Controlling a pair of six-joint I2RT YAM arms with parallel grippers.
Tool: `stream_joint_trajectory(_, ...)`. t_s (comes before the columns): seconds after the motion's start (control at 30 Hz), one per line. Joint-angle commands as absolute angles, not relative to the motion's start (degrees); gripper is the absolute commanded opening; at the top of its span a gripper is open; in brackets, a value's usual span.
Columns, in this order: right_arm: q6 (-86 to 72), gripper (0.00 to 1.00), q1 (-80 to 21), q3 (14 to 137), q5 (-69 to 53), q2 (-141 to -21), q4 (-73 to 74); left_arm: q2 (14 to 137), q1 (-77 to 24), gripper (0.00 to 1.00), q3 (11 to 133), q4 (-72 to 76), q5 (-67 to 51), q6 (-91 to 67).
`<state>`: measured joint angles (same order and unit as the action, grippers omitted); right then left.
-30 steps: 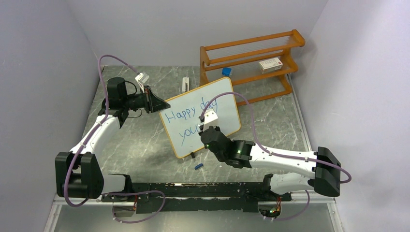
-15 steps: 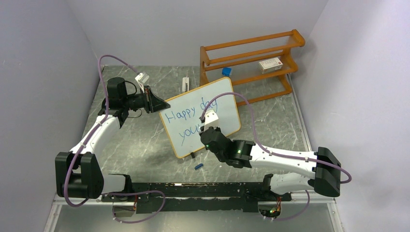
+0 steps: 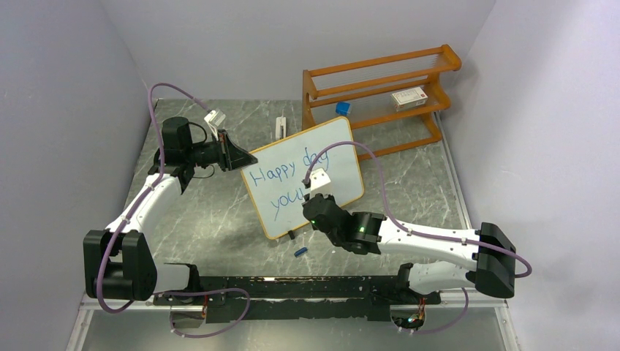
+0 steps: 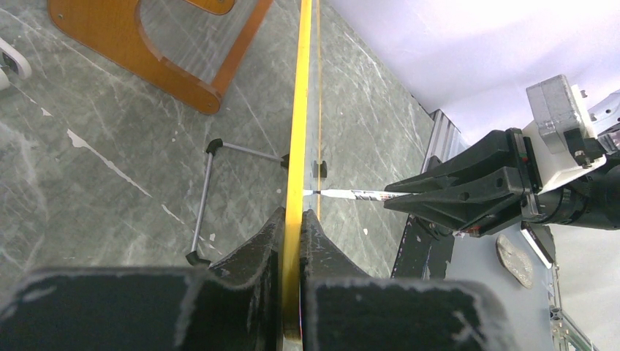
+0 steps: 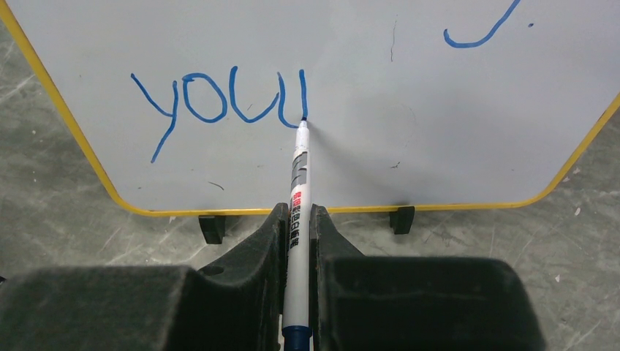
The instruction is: Write a sentence on the whiteboard
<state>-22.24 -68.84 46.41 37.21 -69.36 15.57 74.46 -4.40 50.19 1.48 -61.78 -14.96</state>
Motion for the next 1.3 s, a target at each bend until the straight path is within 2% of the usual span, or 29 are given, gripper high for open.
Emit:
stream_joint_trajectory(0.0,-23.52,0.00,-68.31,45.30,36.02,-69.52,17.04,75.33,-5.62,0.05,49.40,-0.59,-59.85,-12.77)
stream_joint_trajectory(1.27,-18.73,0.00,-68.28,47.15,40.74,-68.65,9.77,75.49,-5.62,0.05,49.48,-0.79,-59.86,-12.66)
